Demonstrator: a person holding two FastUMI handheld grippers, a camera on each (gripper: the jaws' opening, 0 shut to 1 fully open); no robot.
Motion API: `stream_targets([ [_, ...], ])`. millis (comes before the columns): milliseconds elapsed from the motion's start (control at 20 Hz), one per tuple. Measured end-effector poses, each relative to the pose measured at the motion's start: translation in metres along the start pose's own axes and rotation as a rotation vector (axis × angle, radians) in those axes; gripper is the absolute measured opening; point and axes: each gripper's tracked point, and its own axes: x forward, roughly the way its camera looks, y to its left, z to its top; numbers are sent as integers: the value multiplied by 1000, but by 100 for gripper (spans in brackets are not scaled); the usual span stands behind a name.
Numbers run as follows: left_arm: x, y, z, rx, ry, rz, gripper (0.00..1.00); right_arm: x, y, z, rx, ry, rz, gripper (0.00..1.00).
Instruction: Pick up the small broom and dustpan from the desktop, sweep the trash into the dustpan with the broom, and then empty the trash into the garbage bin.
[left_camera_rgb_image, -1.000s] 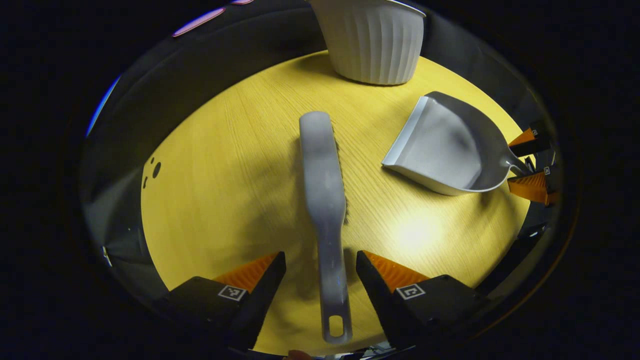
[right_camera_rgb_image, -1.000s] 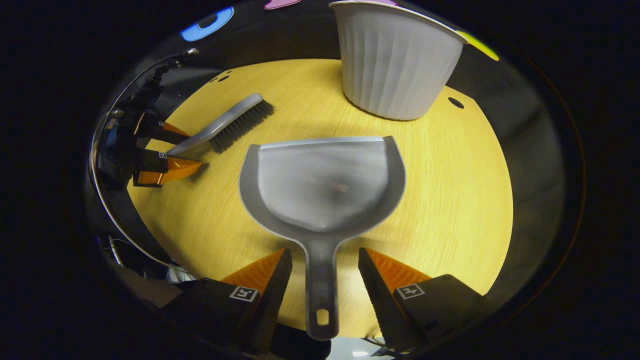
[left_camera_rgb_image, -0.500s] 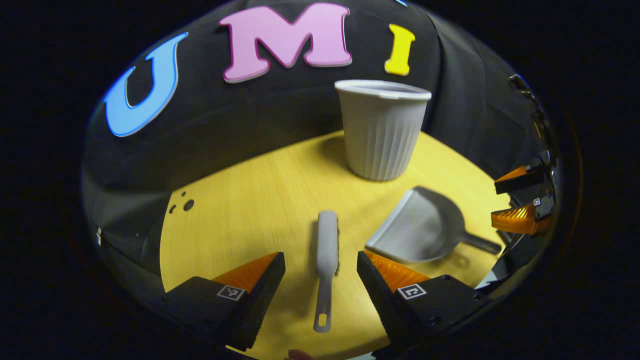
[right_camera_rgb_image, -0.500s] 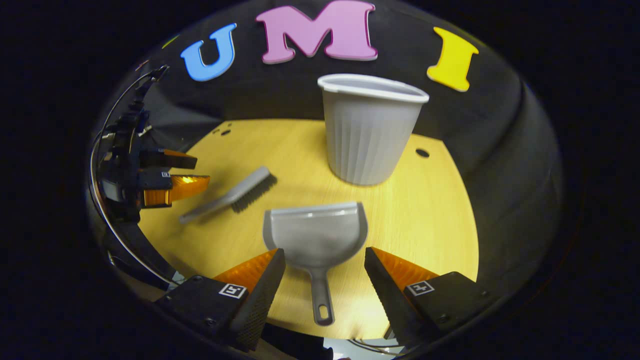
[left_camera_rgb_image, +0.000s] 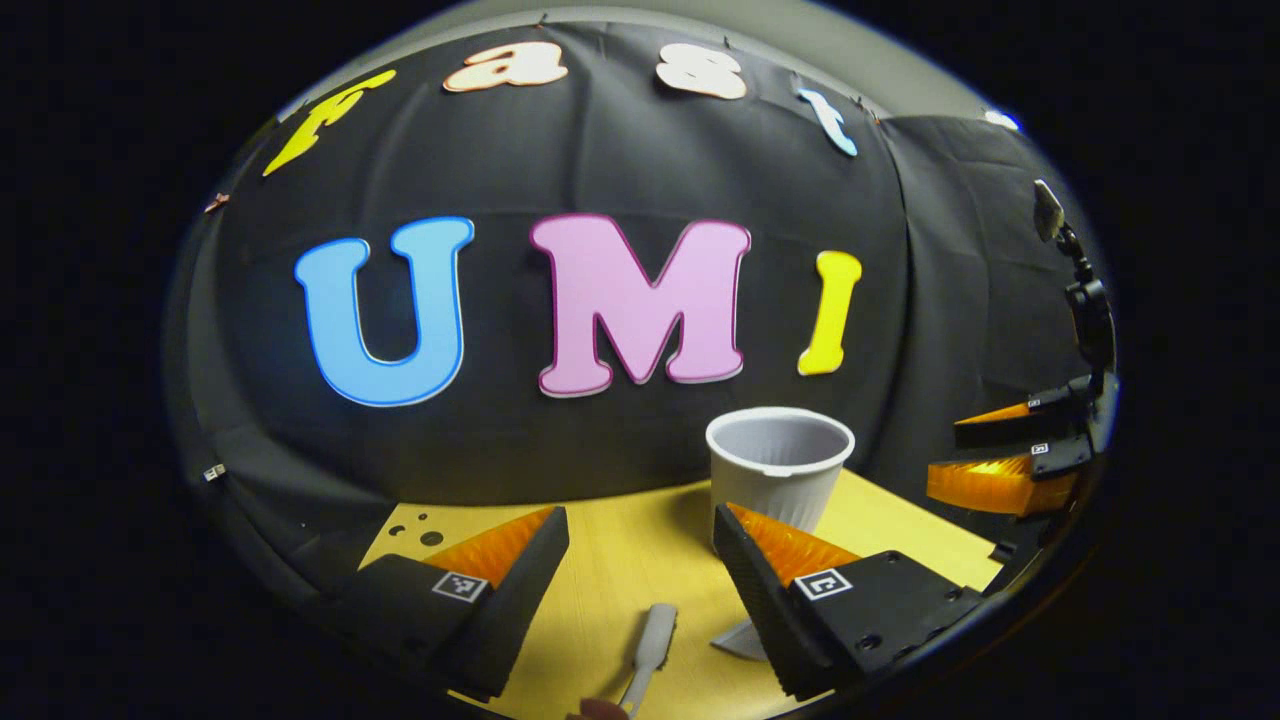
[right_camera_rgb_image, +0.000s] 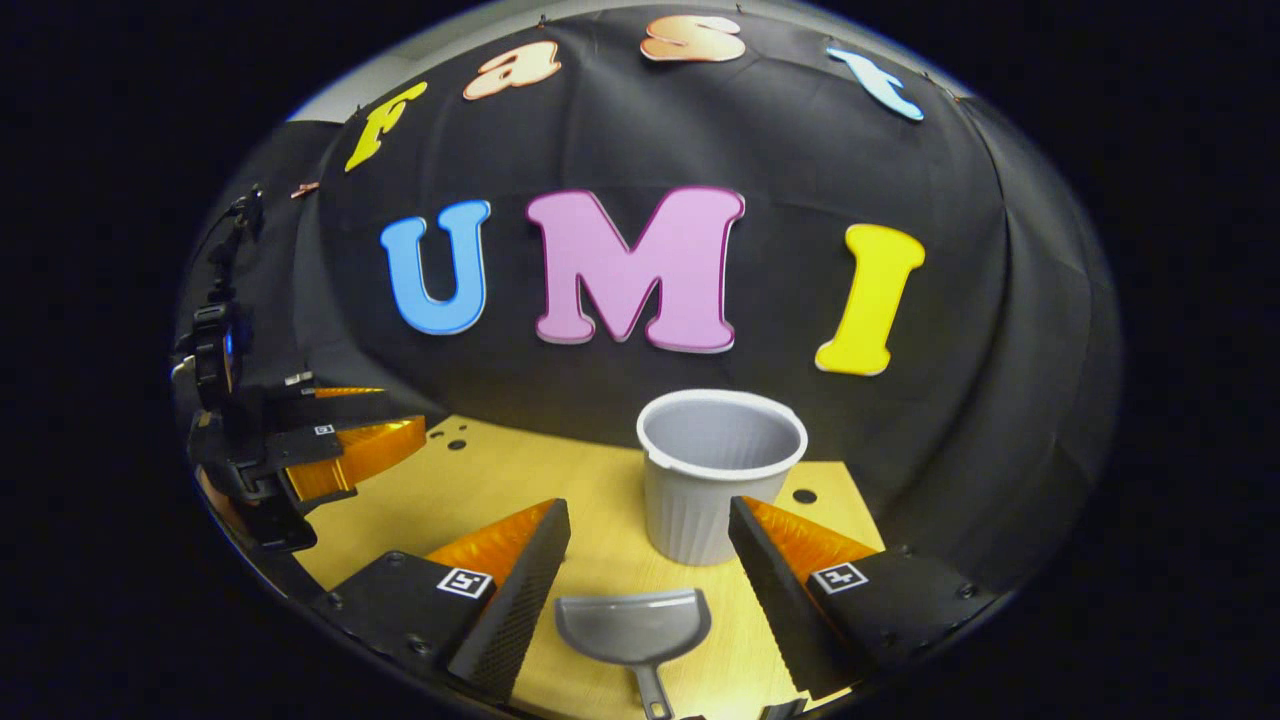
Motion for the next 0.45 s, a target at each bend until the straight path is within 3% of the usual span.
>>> stream_targets([
  [200,-6,6,18,13,-34,5,95,-8,-6,30,4,-72,-36,98],
  [450,-15,6,25,18,-58,-14,95,-8,-8,28,39,-71,-63,98],
])
